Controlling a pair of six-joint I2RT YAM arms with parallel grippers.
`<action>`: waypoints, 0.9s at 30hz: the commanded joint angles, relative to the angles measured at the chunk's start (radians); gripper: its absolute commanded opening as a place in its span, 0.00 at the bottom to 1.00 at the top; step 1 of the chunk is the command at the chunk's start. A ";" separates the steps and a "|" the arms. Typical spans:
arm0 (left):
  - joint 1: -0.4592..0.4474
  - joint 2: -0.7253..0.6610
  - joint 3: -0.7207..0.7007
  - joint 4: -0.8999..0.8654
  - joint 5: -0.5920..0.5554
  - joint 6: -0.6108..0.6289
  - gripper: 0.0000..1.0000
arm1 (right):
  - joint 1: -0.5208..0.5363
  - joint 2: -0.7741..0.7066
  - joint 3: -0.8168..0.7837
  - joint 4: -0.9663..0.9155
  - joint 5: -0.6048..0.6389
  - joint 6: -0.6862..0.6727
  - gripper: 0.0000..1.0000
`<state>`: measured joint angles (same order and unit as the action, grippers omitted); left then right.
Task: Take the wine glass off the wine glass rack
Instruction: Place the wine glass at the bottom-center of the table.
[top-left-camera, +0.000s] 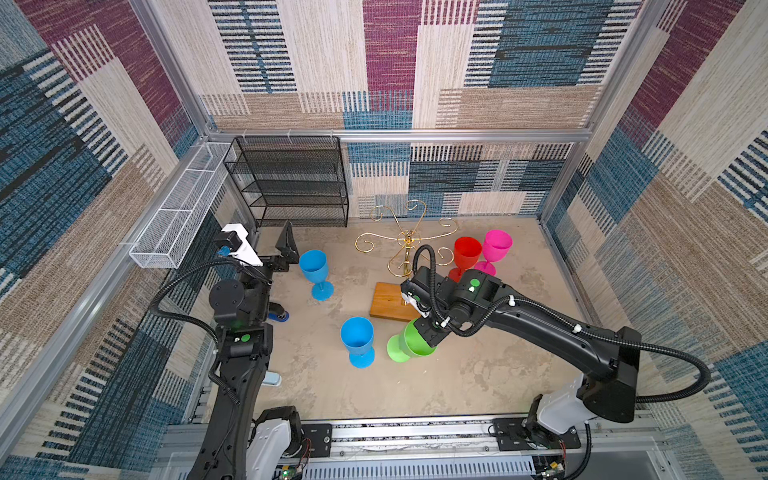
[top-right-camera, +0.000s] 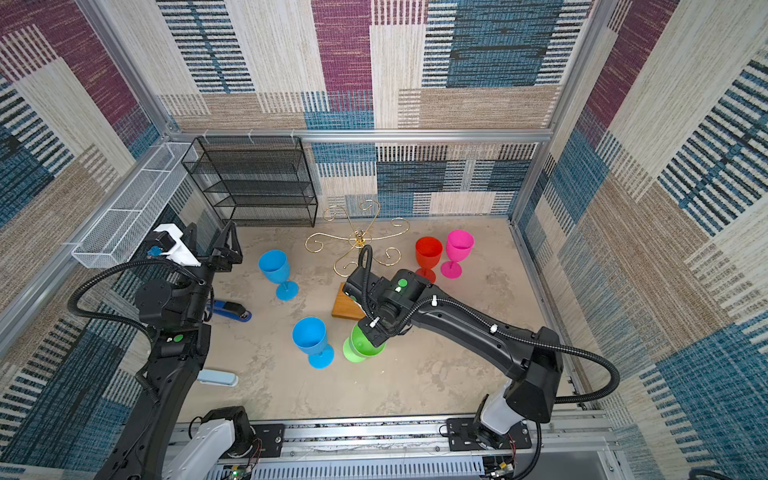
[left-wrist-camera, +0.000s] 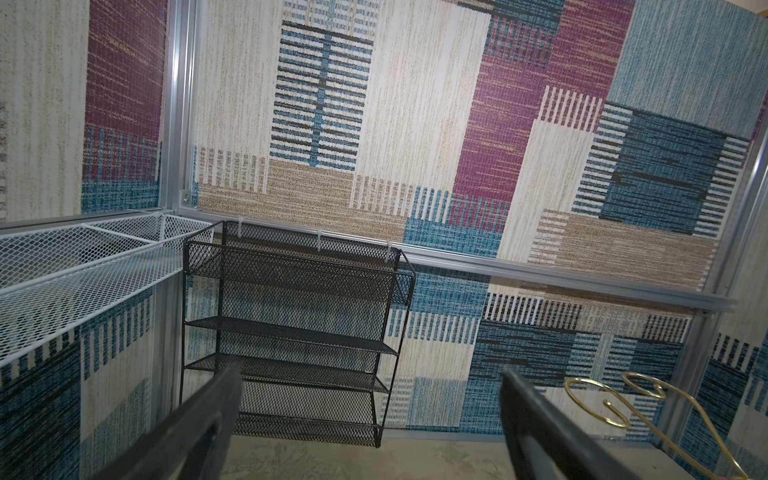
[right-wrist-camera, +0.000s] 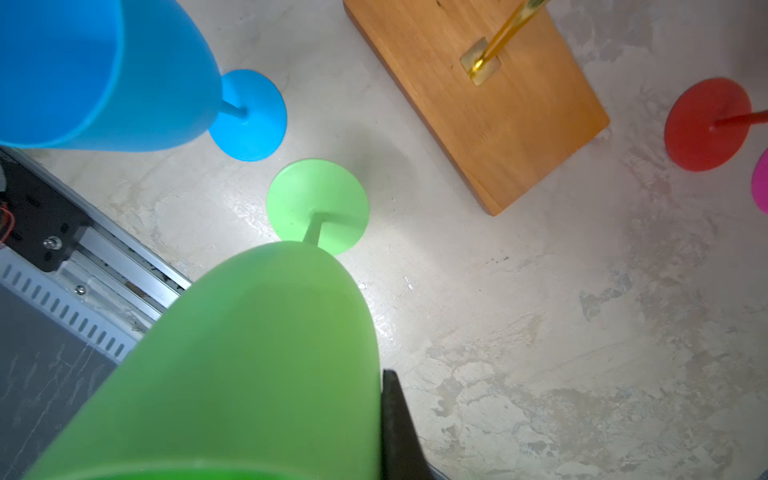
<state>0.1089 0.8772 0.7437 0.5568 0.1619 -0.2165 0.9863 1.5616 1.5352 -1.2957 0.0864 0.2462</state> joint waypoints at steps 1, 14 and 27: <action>0.002 0.000 -0.001 0.019 0.007 0.023 0.99 | 0.002 -0.003 -0.020 -0.037 0.030 0.042 0.00; 0.004 0.014 0.003 0.037 0.024 0.006 0.98 | 0.001 -0.051 -0.083 -0.046 0.029 0.050 0.00; 0.007 0.014 0.003 0.028 0.032 0.016 0.99 | 0.002 -0.005 -0.076 -0.046 0.055 0.059 0.05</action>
<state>0.1143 0.8898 0.7410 0.5640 0.1879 -0.2134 0.9871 1.5513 1.4590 -1.3407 0.1268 0.2871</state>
